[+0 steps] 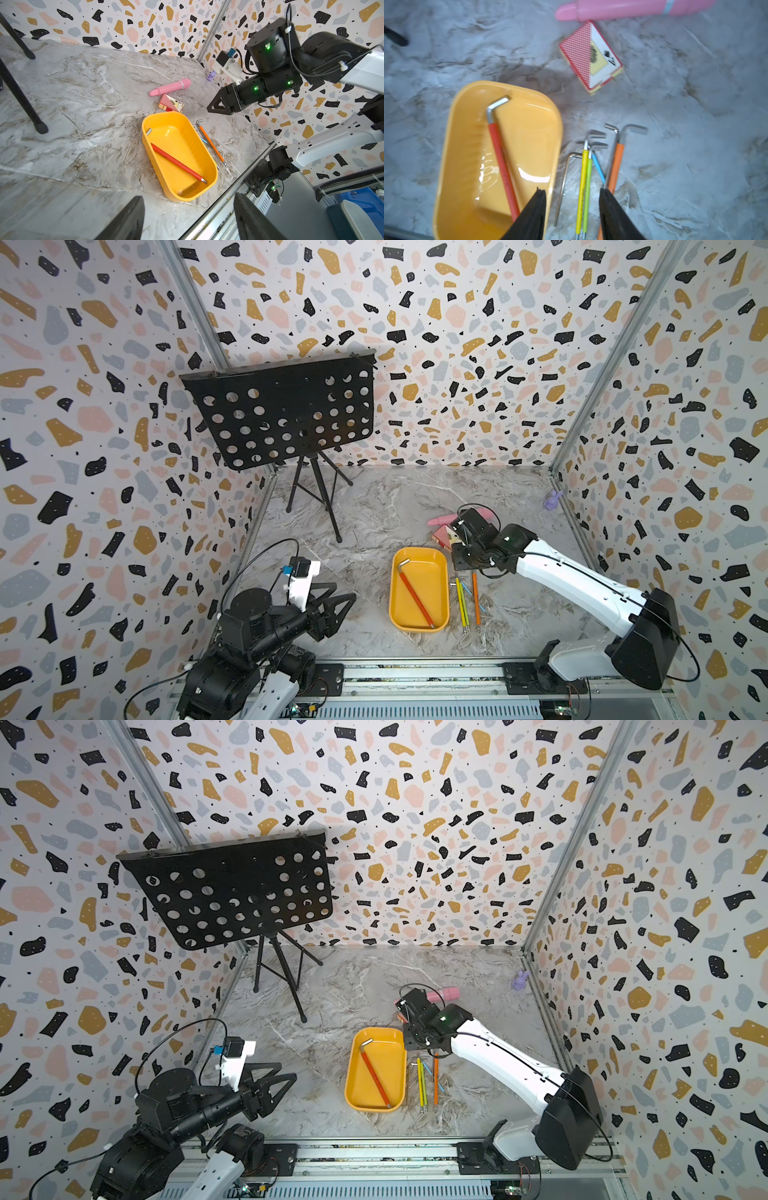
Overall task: Put the hex key on the desktop into the storage box
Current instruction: Pick up the Allen key from the center of the board.
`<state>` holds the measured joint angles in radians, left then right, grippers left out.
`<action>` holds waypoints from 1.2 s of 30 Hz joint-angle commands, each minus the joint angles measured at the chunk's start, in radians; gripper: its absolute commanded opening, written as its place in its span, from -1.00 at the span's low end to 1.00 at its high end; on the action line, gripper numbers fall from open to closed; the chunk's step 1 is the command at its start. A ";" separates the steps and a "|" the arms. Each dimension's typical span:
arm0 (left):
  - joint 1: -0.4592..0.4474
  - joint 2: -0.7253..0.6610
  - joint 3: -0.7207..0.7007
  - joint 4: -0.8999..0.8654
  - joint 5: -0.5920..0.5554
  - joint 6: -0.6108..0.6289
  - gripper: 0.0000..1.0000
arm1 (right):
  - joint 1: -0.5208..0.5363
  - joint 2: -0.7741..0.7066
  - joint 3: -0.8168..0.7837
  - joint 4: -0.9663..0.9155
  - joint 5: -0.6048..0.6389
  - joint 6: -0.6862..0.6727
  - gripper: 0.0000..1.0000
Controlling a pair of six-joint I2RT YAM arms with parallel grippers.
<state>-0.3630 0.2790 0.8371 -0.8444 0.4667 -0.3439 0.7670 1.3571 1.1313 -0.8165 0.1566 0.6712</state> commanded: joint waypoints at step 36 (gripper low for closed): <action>0.017 -0.003 -0.006 0.041 0.021 0.010 0.44 | -0.009 0.045 -0.416 0.138 -0.120 0.171 -0.32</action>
<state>-0.3538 0.2790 0.8371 -0.8444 0.4740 -0.3439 0.7586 1.4021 0.7242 -0.6804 0.0330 0.8230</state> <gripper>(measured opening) 0.720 0.346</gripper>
